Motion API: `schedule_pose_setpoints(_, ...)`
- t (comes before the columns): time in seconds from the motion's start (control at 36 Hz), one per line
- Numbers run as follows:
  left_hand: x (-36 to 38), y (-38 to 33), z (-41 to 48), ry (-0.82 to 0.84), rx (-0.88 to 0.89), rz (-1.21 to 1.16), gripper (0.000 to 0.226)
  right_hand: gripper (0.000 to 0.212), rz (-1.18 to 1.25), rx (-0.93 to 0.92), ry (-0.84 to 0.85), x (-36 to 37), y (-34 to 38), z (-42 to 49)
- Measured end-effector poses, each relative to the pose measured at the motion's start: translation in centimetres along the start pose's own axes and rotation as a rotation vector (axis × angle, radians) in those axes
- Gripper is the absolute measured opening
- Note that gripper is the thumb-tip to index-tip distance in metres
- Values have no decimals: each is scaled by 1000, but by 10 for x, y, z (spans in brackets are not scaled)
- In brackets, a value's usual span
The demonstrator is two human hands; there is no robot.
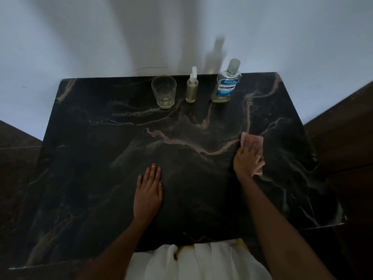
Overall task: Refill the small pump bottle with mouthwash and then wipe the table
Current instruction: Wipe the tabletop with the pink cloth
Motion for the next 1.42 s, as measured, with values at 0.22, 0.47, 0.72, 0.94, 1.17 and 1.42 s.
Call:
schedule_pose_setpoints(0.22,-3,-1,1,38,-21,-12,53,55,-7,-382,120,33,108,-49)
schedule_pose_setpoints(0.47,-2,1,2,7,-17,-32,50,51,-203,-780,267,54,147,-109)
schedule_pose_setpoints(0.72,-9,-4,5,-63,37,38,45,51,-114,-676,158,36,86,-74)
schedule_pose_setpoints(0.94,-13,-27,-2,-86,101,-174,30,56,-107,-460,129,35,74,-103)
schedule_pose_setpoints(1.17,-18,-34,-16,-93,137,-269,28,62,-165,-628,174,46,82,-142)
schedule_pose_setpoints(1.42,-43,29,-15,-251,-24,-235,31,55,-32,-534,142,46,96,-117)
Point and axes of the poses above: each hand's wrist, its own z-axis towards the middle knuckle, its own x-axis out of the palm, y = z × x, the point moved 3 cm from there along z, towards the middle knuckle, and after that the axes turned 4 degrees about -x, right-handed, at the moved point
